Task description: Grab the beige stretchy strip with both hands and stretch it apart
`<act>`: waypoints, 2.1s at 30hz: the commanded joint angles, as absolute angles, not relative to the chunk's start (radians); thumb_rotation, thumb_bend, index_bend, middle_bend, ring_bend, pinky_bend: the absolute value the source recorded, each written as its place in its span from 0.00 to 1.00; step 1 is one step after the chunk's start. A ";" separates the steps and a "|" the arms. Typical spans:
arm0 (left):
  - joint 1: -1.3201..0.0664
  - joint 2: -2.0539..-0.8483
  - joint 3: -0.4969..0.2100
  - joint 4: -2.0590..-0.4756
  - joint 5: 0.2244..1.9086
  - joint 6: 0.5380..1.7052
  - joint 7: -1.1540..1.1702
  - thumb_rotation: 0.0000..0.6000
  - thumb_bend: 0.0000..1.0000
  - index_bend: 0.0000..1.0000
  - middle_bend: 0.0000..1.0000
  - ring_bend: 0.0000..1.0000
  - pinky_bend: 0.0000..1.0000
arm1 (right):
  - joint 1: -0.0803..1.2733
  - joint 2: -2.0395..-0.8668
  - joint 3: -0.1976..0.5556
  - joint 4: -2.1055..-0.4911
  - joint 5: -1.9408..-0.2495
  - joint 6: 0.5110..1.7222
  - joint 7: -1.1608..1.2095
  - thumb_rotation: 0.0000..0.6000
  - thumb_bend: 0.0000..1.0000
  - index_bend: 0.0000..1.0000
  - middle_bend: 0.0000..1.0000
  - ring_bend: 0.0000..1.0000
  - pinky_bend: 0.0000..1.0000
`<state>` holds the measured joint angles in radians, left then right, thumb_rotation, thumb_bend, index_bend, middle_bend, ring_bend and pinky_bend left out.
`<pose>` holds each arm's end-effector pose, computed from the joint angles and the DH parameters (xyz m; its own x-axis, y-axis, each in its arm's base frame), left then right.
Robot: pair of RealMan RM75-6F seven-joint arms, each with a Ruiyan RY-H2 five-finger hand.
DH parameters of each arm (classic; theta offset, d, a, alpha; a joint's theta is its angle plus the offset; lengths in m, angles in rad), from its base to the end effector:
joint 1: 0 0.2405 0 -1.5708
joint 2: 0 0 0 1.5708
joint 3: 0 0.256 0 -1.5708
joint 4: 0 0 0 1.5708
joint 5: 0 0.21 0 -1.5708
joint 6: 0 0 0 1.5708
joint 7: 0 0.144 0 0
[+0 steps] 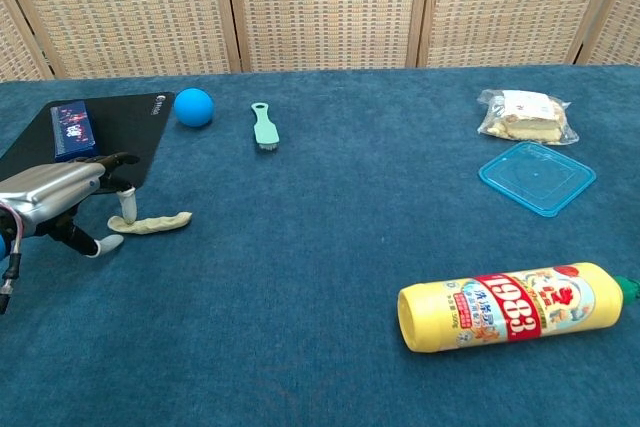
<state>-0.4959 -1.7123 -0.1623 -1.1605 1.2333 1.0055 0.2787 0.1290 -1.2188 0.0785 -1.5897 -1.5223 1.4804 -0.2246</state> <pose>-0.2539 0.3115 -0.0402 0.4712 0.2623 0.8421 0.8817 -0.1666 -0.4414 -0.2924 -0.1996 0.1315 0.5237 0.0458 0.8506 -0.8480 -0.0666 0.5257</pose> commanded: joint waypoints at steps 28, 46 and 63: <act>-0.532 -1.764 -0.182 -1.085 1.192 1.005 0.262 1.00 0.39 0.56 0.00 0.00 0.00 | 0.135 -1.213 0.075 -1.591 -1.514 1.462 -0.213 1.00 0.00 0.00 0.00 0.00 0.00; -0.531 -1.766 -0.173 -1.076 1.205 1.018 0.219 1.00 0.58 0.62 0.00 0.00 0.00 | 0.137 -1.212 0.073 -1.593 -1.508 1.453 -0.217 1.00 0.00 0.00 0.00 0.00 0.00; -0.518 -1.713 -0.186 -1.159 1.247 1.055 0.072 1.00 0.59 0.76 0.00 0.00 0.00 | 0.141 -1.213 0.071 -1.593 -1.505 1.445 -0.215 1.00 0.00 0.00 0.00 0.00 0.00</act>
